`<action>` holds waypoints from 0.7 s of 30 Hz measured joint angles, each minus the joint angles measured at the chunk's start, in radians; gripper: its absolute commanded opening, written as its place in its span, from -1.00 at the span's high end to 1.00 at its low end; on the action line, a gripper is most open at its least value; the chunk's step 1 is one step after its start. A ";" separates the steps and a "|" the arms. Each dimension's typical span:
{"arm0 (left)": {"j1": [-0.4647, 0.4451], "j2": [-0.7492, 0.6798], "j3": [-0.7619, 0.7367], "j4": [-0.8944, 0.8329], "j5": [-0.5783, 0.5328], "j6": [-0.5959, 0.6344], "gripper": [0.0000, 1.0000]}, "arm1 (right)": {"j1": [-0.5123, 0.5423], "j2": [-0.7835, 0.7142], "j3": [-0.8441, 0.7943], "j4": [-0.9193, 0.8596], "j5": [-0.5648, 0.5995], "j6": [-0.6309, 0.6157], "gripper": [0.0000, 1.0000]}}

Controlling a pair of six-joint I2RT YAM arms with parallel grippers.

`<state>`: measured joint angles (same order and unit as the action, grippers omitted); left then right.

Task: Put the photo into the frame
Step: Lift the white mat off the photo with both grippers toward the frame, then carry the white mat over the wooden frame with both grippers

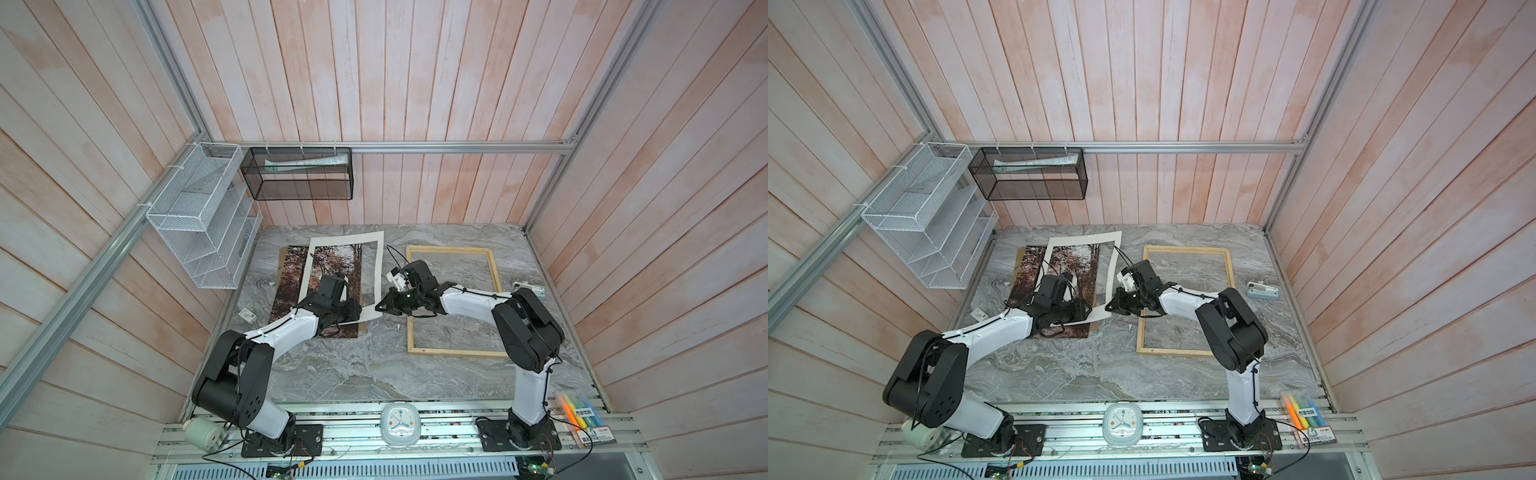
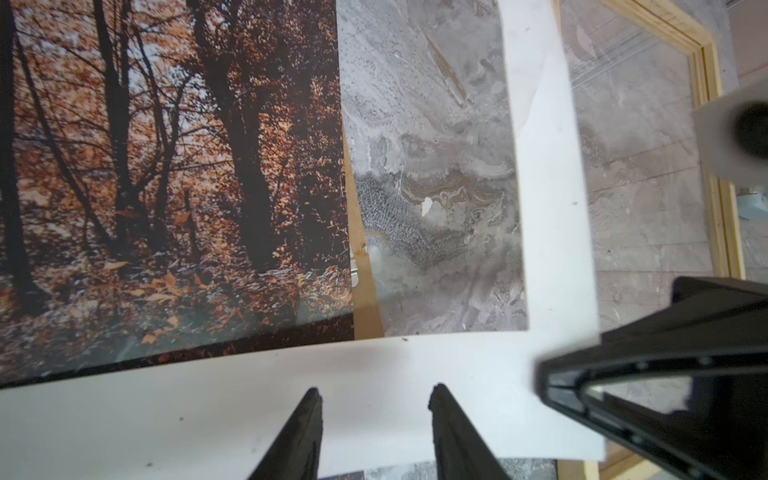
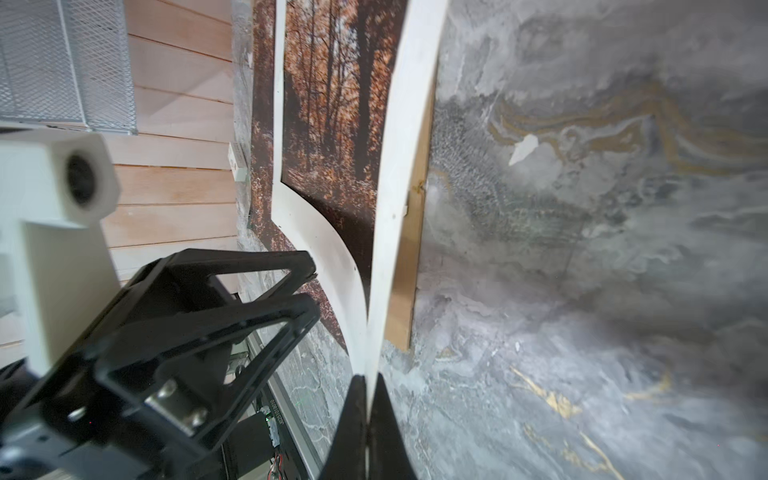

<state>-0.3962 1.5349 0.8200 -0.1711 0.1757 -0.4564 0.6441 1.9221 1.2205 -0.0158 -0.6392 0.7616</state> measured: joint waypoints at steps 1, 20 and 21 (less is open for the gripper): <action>-0.004 0.000 0.000 0.003 0.002 0.000 0.10 | -0.014 -0.019 0.003 -0.019 -0.006 -0.018 1.00; -0.354 0.251 0.249 0.035 0.021 -0.032 0.02 | -0.248 -0.067 0.140 -0.271 -0.058 -0.215 1.00; -0.364 0.274 0.269 0.027 0.017 -0.036 0.02 | -0.255 -0.069 0.140 -0.285 -0.060 -0.222 1.00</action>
<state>-0.7601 1.8084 1.0889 -0.1436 0.1925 -0.4923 0.3893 1.8526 1.3602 -0.3012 -0.6994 0.5400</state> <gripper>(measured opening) 0.491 0.043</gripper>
